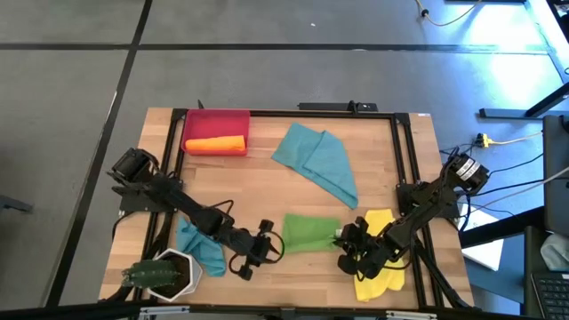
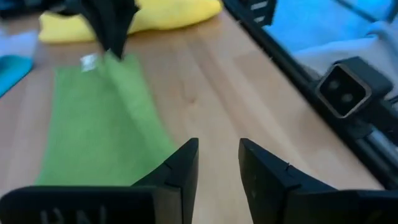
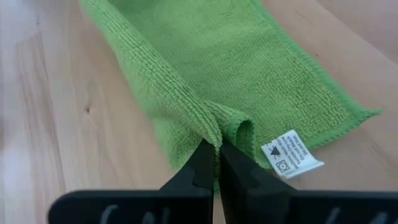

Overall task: Roll microfiber towels into tight, uniform cylinder then place into a basket
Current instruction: Roll the green microfiber towel

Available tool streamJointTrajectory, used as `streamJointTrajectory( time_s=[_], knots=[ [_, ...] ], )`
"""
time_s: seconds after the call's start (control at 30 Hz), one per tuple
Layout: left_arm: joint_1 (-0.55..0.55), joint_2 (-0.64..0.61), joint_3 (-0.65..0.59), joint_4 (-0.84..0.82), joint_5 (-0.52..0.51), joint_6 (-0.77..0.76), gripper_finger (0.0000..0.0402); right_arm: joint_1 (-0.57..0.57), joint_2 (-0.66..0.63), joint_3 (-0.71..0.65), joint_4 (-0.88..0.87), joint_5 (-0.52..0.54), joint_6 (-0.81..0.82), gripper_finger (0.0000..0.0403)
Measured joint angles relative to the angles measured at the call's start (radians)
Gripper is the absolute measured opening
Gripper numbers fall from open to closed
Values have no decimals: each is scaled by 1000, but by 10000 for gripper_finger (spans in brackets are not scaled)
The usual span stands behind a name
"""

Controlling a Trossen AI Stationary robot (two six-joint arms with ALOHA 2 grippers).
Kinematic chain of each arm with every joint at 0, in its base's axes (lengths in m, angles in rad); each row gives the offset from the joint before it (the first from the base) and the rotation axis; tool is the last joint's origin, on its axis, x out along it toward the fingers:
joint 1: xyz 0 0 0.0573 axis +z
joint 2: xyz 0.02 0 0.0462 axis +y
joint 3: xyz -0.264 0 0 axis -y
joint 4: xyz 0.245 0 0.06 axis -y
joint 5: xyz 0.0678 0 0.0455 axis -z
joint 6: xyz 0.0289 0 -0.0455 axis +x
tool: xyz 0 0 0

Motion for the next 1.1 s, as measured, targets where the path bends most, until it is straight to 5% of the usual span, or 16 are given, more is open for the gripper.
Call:
streamJointTrajectory(
  time_s=[0.67,1.1],
  knots=[
    [60,179,77,102,114,46,101,-8,0,0,-109,-29,109,9],
    [173,230,140,41,-4,68,101,-8,0,0,-117,-45,108,9]
  ],
)
